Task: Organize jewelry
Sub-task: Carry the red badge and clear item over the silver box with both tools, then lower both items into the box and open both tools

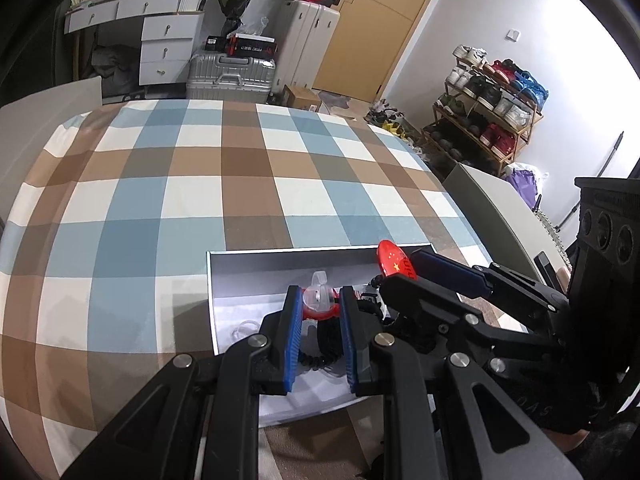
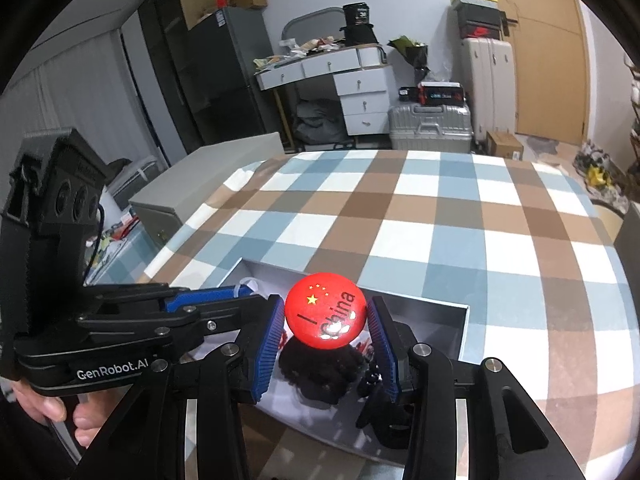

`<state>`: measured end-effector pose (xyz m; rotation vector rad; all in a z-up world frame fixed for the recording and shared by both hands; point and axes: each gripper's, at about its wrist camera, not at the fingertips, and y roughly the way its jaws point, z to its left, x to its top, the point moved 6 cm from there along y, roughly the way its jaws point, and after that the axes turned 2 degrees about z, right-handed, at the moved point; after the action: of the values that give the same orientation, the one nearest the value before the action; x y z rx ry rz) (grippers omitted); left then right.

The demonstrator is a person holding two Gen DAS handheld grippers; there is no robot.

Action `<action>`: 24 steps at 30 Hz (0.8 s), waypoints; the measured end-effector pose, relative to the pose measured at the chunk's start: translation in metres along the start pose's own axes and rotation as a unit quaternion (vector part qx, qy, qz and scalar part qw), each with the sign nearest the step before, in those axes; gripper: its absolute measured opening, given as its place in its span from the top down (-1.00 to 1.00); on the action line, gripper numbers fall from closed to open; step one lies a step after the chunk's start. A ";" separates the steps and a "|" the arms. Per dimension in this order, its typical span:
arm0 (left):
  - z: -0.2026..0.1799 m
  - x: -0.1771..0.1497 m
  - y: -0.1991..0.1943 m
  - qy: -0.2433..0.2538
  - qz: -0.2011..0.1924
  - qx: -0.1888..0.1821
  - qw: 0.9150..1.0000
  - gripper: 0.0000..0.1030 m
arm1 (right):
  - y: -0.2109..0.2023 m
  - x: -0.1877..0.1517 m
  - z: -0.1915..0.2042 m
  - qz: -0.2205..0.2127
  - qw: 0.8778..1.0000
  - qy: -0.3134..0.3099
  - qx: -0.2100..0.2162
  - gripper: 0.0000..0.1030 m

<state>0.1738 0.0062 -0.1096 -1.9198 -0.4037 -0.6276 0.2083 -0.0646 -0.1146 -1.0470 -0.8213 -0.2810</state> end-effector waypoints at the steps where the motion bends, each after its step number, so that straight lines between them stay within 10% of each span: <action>1: 0.001 0.001 0.002 -0.001 0.002 -0.003 1.000 0.74 | 0.000 0.001 0.000 0.000 1.000 0.002 0.002 0.18; 10: 0.004 -0.001 0.001 -0.014 0.014 -0.004 1.000 0.34 | -0.003 0.000 -0.004 0.001 1.000 0.009 0.000 -0.12; 24: -0.001 -0.015 -0.021 0.006 -0.002 0.022 1.000 0.24 | -0.057 -0.024 -0.014 -0.027 0.999 0.027 -0.025 -0.20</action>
<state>0.1499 0.0137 -0.1027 -1.8737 -0.4110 -0.6287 0.1660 -0.1091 -0.0976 -1.0605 -0.7989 -0.3757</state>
